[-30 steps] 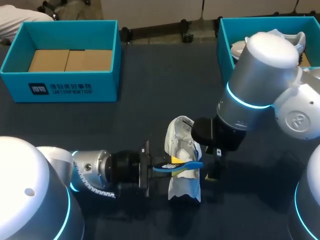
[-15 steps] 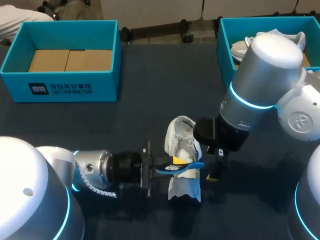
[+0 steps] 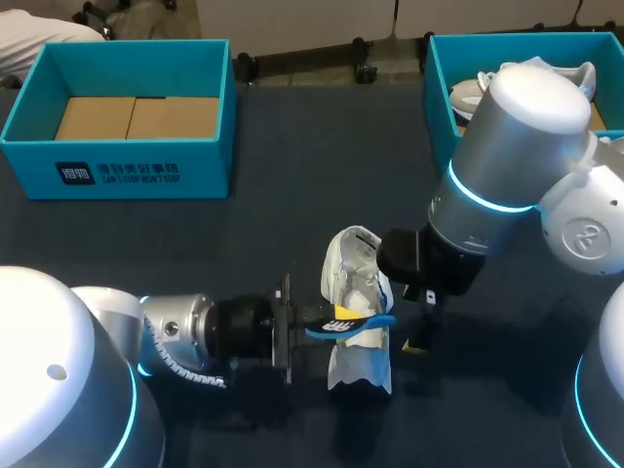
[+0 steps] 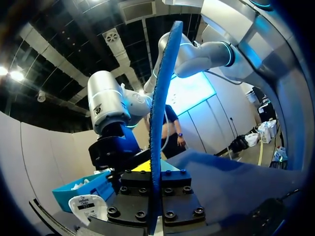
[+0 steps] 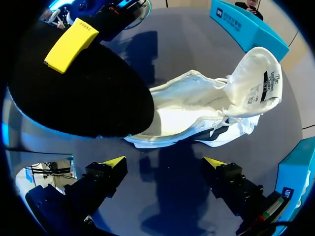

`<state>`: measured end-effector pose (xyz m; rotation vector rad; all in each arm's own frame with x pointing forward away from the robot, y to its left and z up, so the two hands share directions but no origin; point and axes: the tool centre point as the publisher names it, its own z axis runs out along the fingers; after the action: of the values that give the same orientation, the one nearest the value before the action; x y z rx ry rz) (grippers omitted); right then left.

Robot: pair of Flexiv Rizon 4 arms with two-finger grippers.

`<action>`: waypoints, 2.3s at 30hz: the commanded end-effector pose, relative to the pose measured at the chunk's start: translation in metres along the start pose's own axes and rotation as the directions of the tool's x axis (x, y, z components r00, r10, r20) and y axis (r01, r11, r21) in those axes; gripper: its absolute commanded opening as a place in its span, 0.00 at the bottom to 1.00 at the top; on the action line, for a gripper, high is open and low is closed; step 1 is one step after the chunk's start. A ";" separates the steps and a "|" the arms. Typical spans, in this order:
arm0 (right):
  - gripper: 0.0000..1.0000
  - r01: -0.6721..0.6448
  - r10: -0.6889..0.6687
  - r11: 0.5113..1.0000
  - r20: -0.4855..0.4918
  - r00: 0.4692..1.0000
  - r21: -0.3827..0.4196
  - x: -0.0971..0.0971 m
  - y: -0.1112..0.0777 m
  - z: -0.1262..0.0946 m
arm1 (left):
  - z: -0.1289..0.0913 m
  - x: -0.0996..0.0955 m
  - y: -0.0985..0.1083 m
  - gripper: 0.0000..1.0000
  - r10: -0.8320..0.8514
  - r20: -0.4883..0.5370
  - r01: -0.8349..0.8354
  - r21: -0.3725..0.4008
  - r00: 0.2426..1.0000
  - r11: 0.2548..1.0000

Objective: Take the shoe out of the shoebox, open the shoe tongue, remove and reinsert the insole, then place the shoe into the shoebox

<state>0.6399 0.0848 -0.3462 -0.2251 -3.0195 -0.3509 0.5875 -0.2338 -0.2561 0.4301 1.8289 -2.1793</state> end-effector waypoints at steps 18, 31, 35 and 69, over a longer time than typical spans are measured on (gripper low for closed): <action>1.00 0.000 0.000 1.000 0.001 1.000 -0.001 0.001 -0.001 0.001 | -0.001 -0.003 0.013 0.00 -0.014 0.022 0.014 -0.030 1.000 0.999; 1.00 0.000 0.000 1.000 0.001 1.000 -0.001 0.001 -0.001 0.001 | -0.005 0.001 0.026 0.00 -0.012 0.003 0.012 -0.032 1.000 0.999; 1.00 0.000 0.000 1.000 0.001 1.000 -0.001 0.001 -0.001 0.001 | -0.004 0.002 0.030 0.00 0.003 -0.005 -0.003 -0.038 1.000 0.999; 1.00 0.000 0.000 1.000 0.001 1.000 -0.001 0.001 -0.001 0.001 | -0.008 -0.005 0.071 0.00 0.080 -0.015 -0.081 -0.127 0.997 0.989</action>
<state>0.6399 0.0848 -0.3462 -0.2251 -3.0195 -0.3509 0.6180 -0.2363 -0.3168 0.4756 1.9090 -1.9962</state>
